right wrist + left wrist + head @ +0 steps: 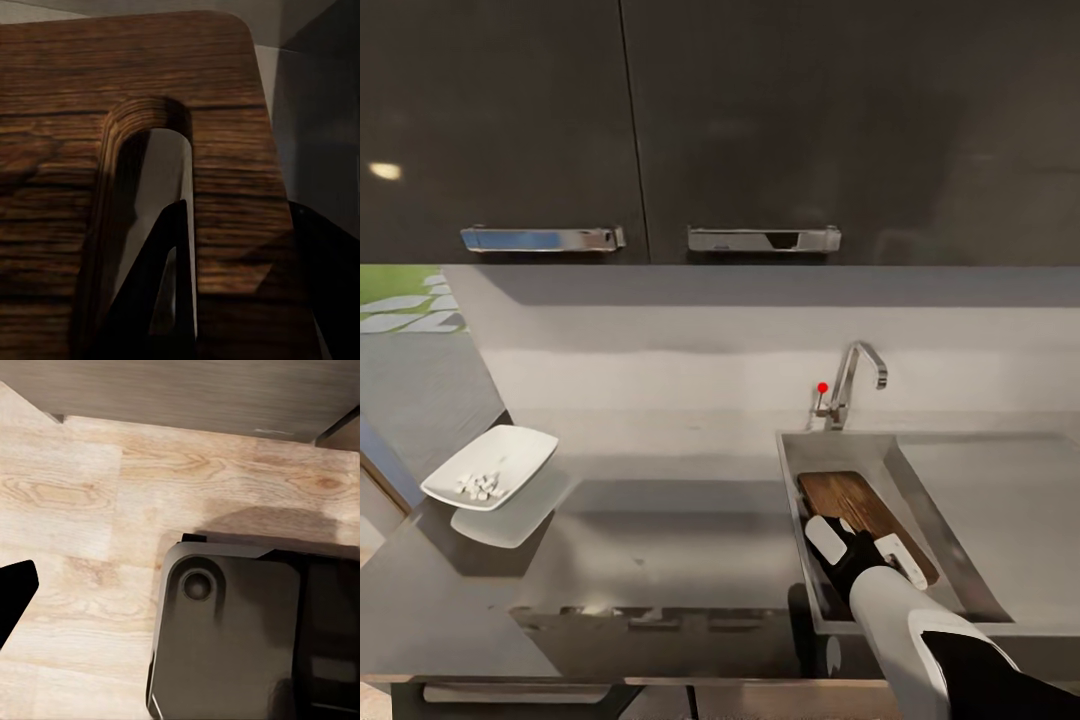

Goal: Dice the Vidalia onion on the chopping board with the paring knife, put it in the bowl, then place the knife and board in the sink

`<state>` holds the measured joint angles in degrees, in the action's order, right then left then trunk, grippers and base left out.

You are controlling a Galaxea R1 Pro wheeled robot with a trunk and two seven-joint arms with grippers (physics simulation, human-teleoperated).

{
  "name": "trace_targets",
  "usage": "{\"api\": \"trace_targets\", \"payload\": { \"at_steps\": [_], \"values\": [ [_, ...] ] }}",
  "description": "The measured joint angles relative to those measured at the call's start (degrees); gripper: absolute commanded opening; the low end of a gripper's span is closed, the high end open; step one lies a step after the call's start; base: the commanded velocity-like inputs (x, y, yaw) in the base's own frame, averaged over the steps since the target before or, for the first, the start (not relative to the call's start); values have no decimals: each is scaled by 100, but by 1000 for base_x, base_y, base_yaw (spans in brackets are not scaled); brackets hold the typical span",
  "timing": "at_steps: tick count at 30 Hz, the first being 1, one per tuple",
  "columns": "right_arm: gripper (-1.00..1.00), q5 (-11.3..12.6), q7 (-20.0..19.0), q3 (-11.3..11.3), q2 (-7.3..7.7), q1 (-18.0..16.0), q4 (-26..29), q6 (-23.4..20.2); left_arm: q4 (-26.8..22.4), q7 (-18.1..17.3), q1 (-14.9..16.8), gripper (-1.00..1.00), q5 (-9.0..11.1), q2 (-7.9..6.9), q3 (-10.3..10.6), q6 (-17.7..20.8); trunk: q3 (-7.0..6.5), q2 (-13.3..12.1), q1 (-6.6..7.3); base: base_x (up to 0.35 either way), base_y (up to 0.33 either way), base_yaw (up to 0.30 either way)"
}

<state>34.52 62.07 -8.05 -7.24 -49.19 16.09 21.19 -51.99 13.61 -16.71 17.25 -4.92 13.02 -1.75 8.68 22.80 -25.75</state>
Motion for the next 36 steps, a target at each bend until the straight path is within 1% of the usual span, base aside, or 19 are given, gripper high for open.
{"api": "trace_targets", "payload": {
  "at_steps": [5, 9, 12, 14, 21, 26, 36],
  "values": [
    [-100, -18, -22, 7, 8, 0, -40, 288, -2, 1, 0, 100, 0, 0, 0, 0, 46, 0, 0, 0, 0, 0],
    [-100, -26, -338, 19, 12, -1, -103, 336, -5, 0, 0, 100, 0, 0, 0, 0, 84, 0, 0, 0, 0, 0],
    [-100, -26, -429, 2, 42, 0, -146, 359, -5, -1, 0, 100, 0, 0, 0, 0, 101, 1, 0, 0, 0, 0],
    [-100, -29, -450, 9, 98, -1, -154, 358, -5, -1, 0, 100, 0, 0, 0, 0, 104, 1, 0, 0, 0, 0],
    [-100, -21, -452, 8, 192, 0, -164, 359, -5, -1, 0, 100, 0, 0, 0, 0, 106, 1, 0, 0, 0, 0],
    [-100, -19, -450, 14, 214, 0, -167, 358, -5, 0, 0, 100, 0, 0, 0, 0, 107, 1, 0, 0, 0, 0],
    [-100, -22, -451, 20, 210, 0, -176, 364, -5, 1, 0, 100, 0, 0, 0, 0, 107, 1, 0, 0, 0, 0]
  ]
}}
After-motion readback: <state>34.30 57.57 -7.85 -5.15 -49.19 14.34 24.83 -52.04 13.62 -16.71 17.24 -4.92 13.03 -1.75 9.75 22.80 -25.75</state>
